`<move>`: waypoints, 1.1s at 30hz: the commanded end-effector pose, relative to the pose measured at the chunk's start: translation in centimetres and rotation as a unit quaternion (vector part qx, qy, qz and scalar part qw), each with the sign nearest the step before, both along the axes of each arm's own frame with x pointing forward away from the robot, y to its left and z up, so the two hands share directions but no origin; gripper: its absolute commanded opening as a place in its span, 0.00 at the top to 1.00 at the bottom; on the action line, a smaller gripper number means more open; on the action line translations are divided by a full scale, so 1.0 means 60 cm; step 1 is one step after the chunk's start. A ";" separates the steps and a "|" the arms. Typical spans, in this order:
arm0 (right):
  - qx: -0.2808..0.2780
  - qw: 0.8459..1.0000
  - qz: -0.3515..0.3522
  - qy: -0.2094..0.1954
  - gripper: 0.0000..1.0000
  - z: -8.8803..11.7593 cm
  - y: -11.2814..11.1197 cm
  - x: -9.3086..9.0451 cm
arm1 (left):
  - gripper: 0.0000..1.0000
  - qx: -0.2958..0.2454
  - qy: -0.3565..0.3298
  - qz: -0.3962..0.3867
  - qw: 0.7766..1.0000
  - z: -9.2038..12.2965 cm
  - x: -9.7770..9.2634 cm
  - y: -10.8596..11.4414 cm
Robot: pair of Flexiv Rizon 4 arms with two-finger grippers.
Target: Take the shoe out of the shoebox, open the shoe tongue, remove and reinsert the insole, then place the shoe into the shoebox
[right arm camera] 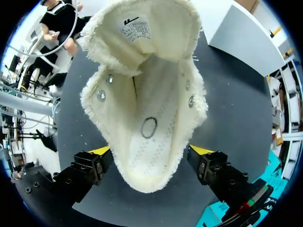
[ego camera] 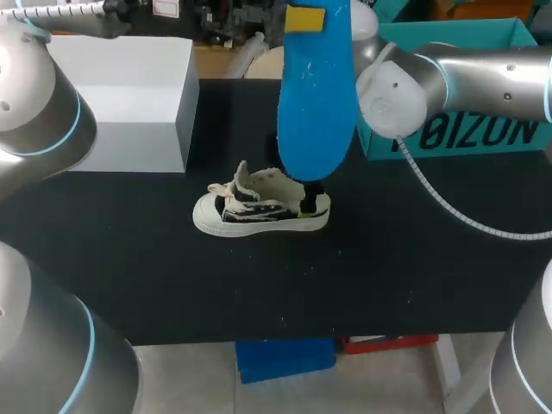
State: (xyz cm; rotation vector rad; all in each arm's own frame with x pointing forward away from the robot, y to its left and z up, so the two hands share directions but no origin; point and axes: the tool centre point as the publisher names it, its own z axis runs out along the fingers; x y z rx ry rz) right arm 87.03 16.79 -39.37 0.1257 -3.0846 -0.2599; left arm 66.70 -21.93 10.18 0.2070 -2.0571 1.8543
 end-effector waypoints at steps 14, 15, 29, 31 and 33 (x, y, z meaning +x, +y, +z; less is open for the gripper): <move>0.208 0.978 -0.010 -0.002 0.00 -0.006 -0.037 -0.002 | 1.00 0.002 0.000 0.001 1.000 0.001 0.000 -0.003; 0.215 0.976 -0.012 -0.001 0.00 -0.008 -0.038 -0.002 | 1.00 0.002 0.000 0.001 1.000 0.001 0.000 -0.003; 0.370 0.929 -0.029 -0.001 0.00 -0.032 -0.061 -0.003 | 1.00 0.002 0.000 0.001 1.000 0.001 0.000 -0.003; 0.385 0.922 -0.032 0.001 0.00 -0.034 -0.062 -0.002 | 1.00 0.002 0.000 0.001 1.000 0.001 0.000 -0.003; 0.394 0.918 -0.032 0.003 0.00 -0.036 -0.063 -0.001 | 1.00 0.002 0.000 0.001 1.000 0.001 0.000 -0.003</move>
